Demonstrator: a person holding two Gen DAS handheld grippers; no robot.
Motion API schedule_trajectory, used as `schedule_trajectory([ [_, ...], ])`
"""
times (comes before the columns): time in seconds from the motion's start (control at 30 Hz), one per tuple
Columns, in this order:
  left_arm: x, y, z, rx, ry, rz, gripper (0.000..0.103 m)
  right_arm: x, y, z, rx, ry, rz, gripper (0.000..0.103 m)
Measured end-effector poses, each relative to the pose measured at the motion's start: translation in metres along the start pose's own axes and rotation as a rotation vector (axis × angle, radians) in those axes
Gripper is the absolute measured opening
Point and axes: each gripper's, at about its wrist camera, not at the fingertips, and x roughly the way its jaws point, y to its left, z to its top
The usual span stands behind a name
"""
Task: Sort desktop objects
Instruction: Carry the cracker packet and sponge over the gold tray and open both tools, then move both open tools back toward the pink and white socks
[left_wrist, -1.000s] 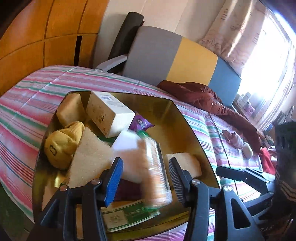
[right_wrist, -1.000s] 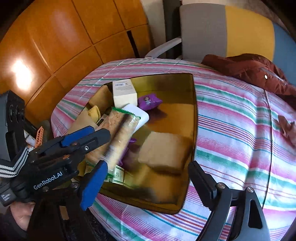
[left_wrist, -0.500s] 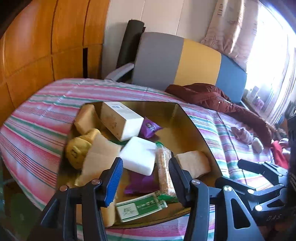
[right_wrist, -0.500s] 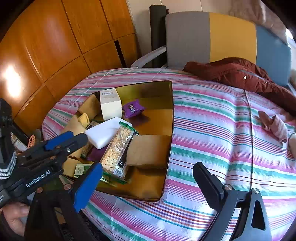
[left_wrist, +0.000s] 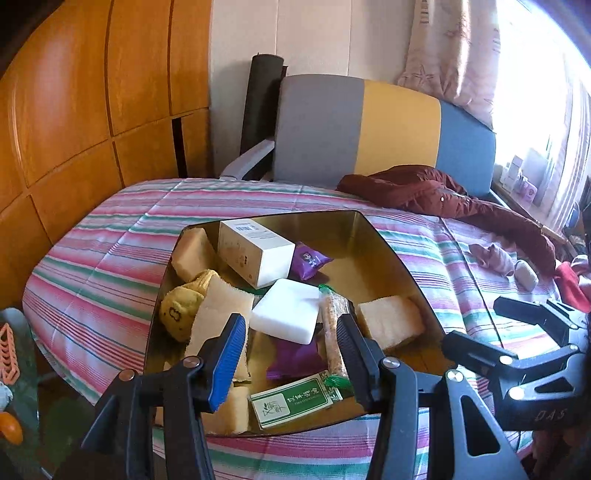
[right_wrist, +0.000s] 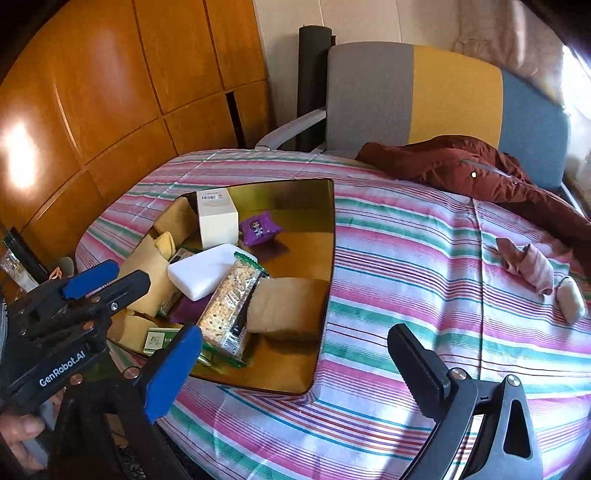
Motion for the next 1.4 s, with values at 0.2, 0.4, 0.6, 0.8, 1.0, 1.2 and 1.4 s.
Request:
schedule_trajectory([
  [0.2,-0.002,-0.008,-0.001,0.020,0.000,-0.001,0.052,-0.004,-0.016,-0.004,0.033,-0.002,-0.031,0.101],
  [0.4,-0.004,-0.017,-0.002,0.041,0.003,-0.011,0.052,-0.009,-0.032,-0.007,0.055,-0.002,-0.065,0.102],
  [0.6,0.000,-0.023,-0.004,0.056,0.026,-0.020,0.052,-0.011,-0.044,-0.010,0.047,0.010,-0.122,0.102],
  [0.8,0.000,-0.029,-0.004,0.074,0.022,-0.032,0.052,-0.011,-0.068,-0.013,0.068,0.041,-0.176,0.102],
  [1.0,0.002,-0.036,-0.005,0.084,0.033,-0.065,0.052,-0.008,-0.106,-0.015,0.148,0.086,-0.199,0.103],
  [1.2,0.002,-0.045,-0.006,0.093,0.036,-0.106,0.052,-0.015,-0.163,-0.017,0.262,0.111,-0.242,0.103],
  [1.4,0.005,-0.053,-0.006,0.104,0.046,-0.134,0.052,-0.029,-0.228,-0.026,0.402,0.115,-0.314,0.103],
])
